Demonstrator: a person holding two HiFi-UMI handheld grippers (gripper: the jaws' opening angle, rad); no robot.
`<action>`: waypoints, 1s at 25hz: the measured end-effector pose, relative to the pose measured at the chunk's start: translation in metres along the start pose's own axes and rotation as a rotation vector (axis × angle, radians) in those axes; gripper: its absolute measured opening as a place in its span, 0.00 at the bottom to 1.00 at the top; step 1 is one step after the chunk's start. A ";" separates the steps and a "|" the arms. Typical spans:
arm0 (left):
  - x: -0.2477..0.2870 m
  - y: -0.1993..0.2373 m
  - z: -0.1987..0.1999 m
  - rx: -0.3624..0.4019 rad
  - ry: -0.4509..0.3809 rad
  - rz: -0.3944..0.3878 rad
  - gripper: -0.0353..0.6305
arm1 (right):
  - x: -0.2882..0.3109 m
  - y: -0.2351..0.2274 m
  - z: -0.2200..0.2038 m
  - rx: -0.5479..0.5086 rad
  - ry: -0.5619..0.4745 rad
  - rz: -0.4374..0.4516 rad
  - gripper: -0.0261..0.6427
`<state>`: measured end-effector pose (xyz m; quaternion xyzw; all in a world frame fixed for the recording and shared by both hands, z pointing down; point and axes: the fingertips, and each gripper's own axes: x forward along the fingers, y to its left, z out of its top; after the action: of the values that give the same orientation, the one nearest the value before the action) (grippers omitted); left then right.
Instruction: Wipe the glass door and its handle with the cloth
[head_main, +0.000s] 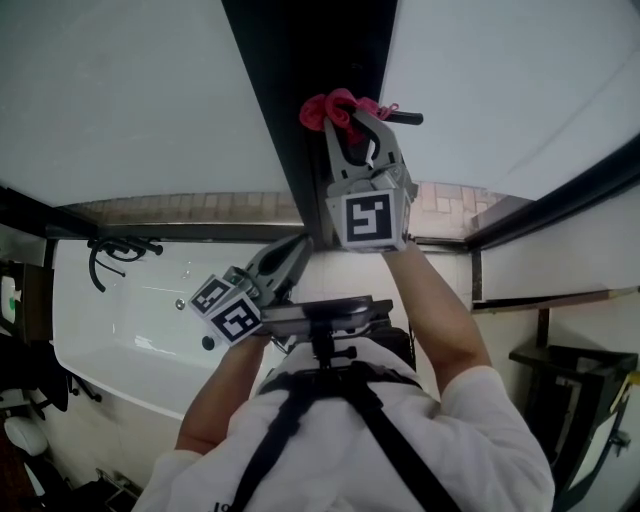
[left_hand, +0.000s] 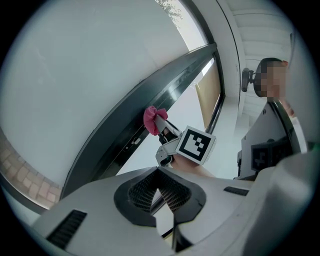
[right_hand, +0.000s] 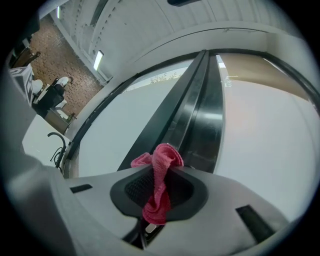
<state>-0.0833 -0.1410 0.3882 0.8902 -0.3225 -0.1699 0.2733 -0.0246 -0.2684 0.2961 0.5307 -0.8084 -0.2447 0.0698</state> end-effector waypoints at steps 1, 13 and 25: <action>0.001 -0.001 -0.001 -0.003 0.001 -0.002 0.06 | 0.000 0.004 -0.003 -0.014 0.003 0.007 0.11; -0.003 0.002 -0.002 -0.005 0.003 0.008 0.06 | -0.002 0.030 -0.059 -0.089 0.120 0.067 0.11; -0.001 -0.003 0.001 0.004 0.006 0.013 0.06 | -0.016 0.054 -0.137 -0.111 0.311 0.151 0.11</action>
<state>-0.0834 -0.1388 0.3859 0.8890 -0.3280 -0.1647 0.2738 -0.0109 -0.2815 0.4431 0.4954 -0.8106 -0.1981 0.2414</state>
